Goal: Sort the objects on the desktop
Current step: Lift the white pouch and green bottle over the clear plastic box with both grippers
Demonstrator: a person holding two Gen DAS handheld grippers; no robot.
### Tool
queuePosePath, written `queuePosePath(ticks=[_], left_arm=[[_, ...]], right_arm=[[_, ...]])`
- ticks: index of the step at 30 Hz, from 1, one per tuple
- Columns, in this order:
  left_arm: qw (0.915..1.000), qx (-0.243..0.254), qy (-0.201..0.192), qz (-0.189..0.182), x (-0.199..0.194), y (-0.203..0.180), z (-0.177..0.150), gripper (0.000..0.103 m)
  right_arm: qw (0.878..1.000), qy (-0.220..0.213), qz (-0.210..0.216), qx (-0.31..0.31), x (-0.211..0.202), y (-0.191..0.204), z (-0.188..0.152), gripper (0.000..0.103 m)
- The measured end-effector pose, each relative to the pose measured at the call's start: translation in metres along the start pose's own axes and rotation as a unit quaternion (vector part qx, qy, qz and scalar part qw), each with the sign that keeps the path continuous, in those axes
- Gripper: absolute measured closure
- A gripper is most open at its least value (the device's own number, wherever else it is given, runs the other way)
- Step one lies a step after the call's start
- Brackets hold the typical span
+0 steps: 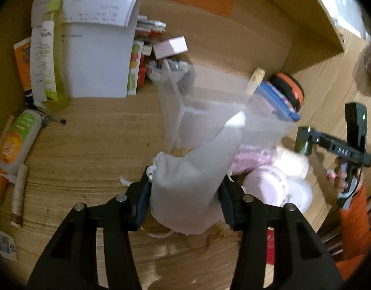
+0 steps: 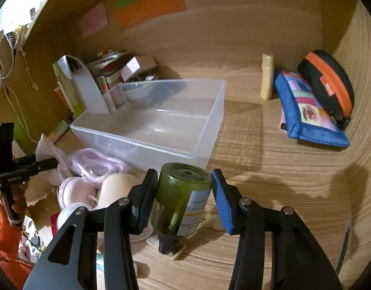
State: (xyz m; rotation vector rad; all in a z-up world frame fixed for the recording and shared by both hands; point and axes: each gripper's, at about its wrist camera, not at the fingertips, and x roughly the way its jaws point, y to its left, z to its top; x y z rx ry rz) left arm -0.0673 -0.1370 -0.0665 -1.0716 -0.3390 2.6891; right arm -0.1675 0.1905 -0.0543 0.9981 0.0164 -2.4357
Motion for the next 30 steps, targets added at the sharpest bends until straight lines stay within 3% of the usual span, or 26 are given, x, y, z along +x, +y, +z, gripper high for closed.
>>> queuePosePath(ticks=[10, 20, 30], left_arm=[[0.998, -0.01, -0.062, -0.011, -0.031, -0.01, 0.028, 0.054], [0.9962, -0.006, -0.083, -0.028, -0.034, -0.027, 0.051, 0.054], [0.9951, 0.016, -0.09, -0.036, -0.023, -0.047, 0.08, 0.054]], right_arm=[[0.999, -0.041, -0.004, -0.003, -0.03, 0.008, 0.005, 0.062], [0.997, -0.078, 0.011, 0.005, -0.05, 0.015, 0.019, 0.062], [0.994, -0.104, 0.024, -0.008, -0.042, 0.022, 0.049, 0.062]])
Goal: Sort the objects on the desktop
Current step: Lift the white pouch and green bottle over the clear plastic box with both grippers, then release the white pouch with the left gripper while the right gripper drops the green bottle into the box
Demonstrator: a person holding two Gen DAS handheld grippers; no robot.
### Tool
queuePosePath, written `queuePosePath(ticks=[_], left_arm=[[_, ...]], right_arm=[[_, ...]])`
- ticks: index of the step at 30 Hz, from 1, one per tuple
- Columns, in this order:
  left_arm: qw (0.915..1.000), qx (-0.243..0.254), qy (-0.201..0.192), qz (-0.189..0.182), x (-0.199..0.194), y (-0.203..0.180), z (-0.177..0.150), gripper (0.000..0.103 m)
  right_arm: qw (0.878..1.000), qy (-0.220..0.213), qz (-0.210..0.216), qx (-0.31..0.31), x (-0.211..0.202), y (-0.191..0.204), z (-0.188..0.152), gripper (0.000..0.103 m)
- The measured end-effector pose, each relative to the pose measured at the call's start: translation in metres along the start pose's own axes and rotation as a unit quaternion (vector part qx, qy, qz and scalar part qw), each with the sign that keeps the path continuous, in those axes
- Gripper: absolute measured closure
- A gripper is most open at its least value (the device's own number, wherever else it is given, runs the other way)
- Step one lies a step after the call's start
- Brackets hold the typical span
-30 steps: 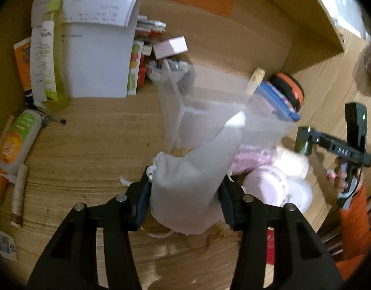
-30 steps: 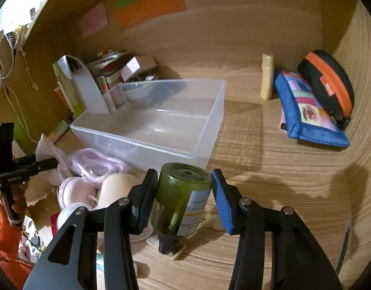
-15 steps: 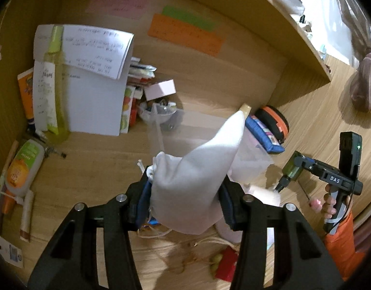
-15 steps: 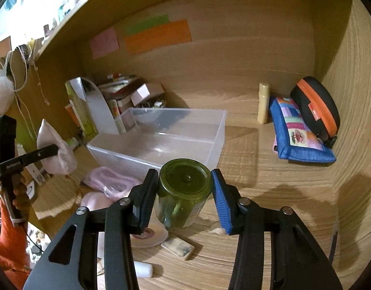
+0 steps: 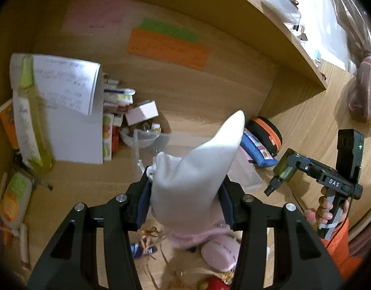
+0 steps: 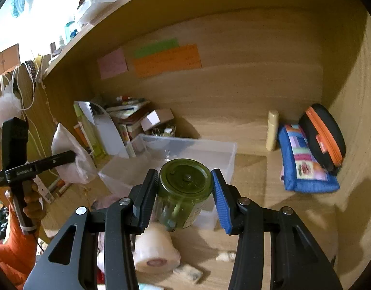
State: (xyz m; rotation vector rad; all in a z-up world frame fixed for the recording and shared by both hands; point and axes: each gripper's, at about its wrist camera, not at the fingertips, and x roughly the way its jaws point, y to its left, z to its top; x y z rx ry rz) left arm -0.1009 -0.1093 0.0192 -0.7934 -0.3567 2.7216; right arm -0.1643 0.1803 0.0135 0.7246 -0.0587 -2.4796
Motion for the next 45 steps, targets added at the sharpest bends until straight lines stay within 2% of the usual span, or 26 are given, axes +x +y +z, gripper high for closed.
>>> queuePosePath(ticks=[8, 17, 25, 34, 38, 45], left_arm=[[1.0, 0.009, 0.004, 0.003, 0.03, -0.005, 0.014, 0.054], [0.999, -0.005, 0.044, 0.009, 0.084, 0.008, 0.005, 0.054], [0.9961, 0.012, 0.088, 0.006, 0.113, 0.009, -0.01, 0.054], [0.9949, 0.048, 0.086, 0.023, 0.114, -0.003, -0.018, 0.054], [0.994, 0.068, 0.078, 0.035, 0.112, -0.009, -0.021, 0.054], [0.9945, 0.084, 0.046, 0.043, 0.099, -0.018, -0.019, 0.052]], right_arm=[[1.0, 0.012, 0.01, 0.006, 0.036, -0.004, 0.013, 0.062], [0.999, 0.034, -0.004, -0.006, 0.079, -0.003, 0.004, 0.062], [0.998, 0.061, 0.003, -0.017, 0.101, -0.003, -0.013, 0.062], [0.996, 0.078, 0.001, -0.04, 0.107, 0.005, -0.021, 0.062], [0.996, 0.072, -0.007, -0.048, 0.106, 0.009, -0.022, 0.062], [0.995, 0.068, -0.03, -0.068, 0.109, 0.014, -0.025, 0.059]])
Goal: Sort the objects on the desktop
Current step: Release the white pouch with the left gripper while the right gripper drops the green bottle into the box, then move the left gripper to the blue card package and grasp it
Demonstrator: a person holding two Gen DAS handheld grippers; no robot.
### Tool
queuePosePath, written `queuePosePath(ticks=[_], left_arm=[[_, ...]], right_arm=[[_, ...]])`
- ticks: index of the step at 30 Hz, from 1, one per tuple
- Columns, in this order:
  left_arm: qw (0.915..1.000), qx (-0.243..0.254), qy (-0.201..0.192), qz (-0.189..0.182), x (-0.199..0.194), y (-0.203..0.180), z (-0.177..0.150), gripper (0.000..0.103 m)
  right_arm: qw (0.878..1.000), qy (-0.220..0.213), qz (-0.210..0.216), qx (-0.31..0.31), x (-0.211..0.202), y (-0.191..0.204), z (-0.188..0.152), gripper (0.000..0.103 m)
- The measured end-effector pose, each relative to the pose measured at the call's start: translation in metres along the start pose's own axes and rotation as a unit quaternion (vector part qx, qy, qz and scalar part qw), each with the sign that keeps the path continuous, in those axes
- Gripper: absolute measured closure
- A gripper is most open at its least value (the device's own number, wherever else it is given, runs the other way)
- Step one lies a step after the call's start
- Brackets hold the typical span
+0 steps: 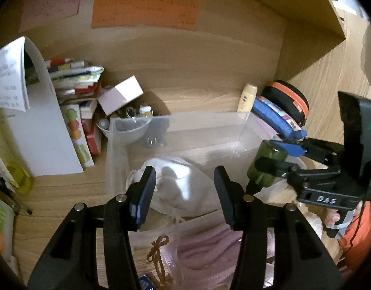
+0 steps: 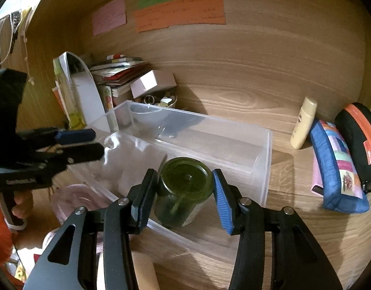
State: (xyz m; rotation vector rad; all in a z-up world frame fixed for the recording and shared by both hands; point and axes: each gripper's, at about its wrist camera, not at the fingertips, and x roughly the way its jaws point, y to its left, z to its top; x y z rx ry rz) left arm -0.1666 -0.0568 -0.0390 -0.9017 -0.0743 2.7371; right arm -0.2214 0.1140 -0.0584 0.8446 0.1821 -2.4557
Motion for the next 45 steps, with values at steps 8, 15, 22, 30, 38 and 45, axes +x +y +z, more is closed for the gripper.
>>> queuePosePath(ticks=[8, 15, 22, 30, 38, 45], left_arm=[[0.9989, 0.009, -0.033, 0.032, -0.017, -0.007, 0.002, 0.039], [0.9973, 0.001, -0.044, 0.059, -0.035, -0.009, 0.003, 0.029], [0.9898, 0.006, -0.086, 0.114, -0.076, -0.001, 0.001, 0.007], [0.9904, -0.027, -0.068, 0.117, -0.105, 0.034, -0.007, 0.005], [0.9926, -0.05, -0.012, 0.11, -0.104, 0.052, -0.041, 0.005], [0.9943, -0.052, 0.024, 0.09, -0.105, 0.044, -0.071, 0.005]], right_arm=[[1.0, -0.001, -0.015, -0.007, -0.001, 0.004, -0.001, 0.043], [0.999, -0.04, -0.02, -0.009, -0.02, 0.007, 0.002, 0.025], [0.998, -0.05, -0.024, 0.012, -0.04, 0.005, 0.009, 0.021], [0.996, -0.062, -0.061, 0.01, -0.076, 0.004, -0.004, 0.021], [0.994, -0.051, -0.091, 0.022, -0.101, -0.007, -0.028, 0.02], [0.993, -0.023, -0.115, 0.034, -0.108, -0.015, -0.057, 0.019]])
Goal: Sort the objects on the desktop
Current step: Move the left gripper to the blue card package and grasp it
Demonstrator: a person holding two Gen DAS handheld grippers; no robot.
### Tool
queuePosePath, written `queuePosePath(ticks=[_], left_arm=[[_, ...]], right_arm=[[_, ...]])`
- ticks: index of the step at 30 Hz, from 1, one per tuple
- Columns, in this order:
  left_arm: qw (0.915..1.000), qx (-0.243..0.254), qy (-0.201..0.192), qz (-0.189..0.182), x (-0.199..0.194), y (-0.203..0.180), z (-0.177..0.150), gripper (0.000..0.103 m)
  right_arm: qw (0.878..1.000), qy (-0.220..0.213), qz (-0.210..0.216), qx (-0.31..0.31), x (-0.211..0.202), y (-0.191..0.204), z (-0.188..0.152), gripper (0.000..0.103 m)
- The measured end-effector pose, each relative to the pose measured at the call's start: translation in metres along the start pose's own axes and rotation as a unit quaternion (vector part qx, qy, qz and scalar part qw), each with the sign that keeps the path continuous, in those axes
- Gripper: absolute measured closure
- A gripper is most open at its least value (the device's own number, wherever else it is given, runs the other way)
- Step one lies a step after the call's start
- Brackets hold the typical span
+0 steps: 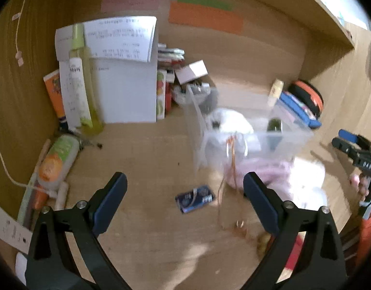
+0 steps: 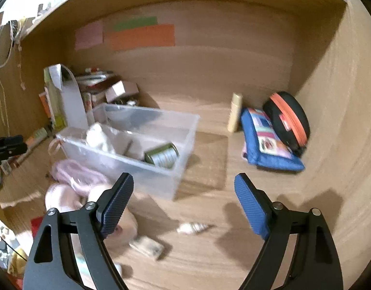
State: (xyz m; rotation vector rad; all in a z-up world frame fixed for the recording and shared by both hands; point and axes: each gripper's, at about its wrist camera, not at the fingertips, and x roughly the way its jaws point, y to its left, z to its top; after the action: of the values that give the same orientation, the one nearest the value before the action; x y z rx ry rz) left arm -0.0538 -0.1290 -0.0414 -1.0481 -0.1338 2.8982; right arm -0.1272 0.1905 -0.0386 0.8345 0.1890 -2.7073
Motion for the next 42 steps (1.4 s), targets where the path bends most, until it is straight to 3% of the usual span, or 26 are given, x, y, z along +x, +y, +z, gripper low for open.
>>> queuePosePath(ticks=[10, 14, 20, 27, 28, 30, 32, 40, 42], left_arm=[[0.9982, 0.013, 0.055, -0.023, 0.009, -0.021, -0.041, 0.005], [0.998, 0.015, 0.059, -0.014, 0.009, -0.025, -0.049, 0.005], [0.9977, 0.002, 0.065, 0.02, 0.022, -0.007, -0.037, 0.005], [0.9968, -0.011, 0.076, 0.021, 0.037, 0.012, -0.024, 0.006], [0.9965, -0.01, 0.08, 0.021, 0.039, 0.011, -0.024, 0.007], [0.9955, -0.005, 0.092, 0.024, 0.047, 0.009, -0.023, 0.02], [0.994, 0.002, 0.106, 0.025, 0.056, 0.007, -0.022, 0.026], [0.992, 0.036, 0.12, 0.015, 0.079, -0.011, -0.018, 0.026], [0.992, 0.045, 0.116, 0.017, 0.083, -0.017, -0.017, 0.033]], right_arm=[[0.999, 0.034, -0.015, 0.02, -0.009, -0.014, -0.036, 0.019], [0.999, 0.042, -0.02, 0.022, -0.012, -0.017, -0.047, 0.019], [0.998, 0.055, -0.031, 0.025, -0.007, -0.026, -0.057, 0.019], [0.996, 0.085, -0.028, 0.026, 0.015, -0.035, -0.055, 0.019], [0.995, 0.094, -0.022, 0.027, 0.02, -0.034, -0.053, 0.019], [0.994, 0.105, -0.01, 0.024, 0.03, -0.032, -0.05, 0.019], [0.993, 0.115, 0.0, 0.021, 0.04, -0.028, -0.047, 0.019], [0.991, 0.132, 0.021, 0.007, 0.059, -0.015, -0.041, 0.024], [0.991, 0.134, 0.02, 0.0, 0.061, -0.013, -0.041, 0.03]])
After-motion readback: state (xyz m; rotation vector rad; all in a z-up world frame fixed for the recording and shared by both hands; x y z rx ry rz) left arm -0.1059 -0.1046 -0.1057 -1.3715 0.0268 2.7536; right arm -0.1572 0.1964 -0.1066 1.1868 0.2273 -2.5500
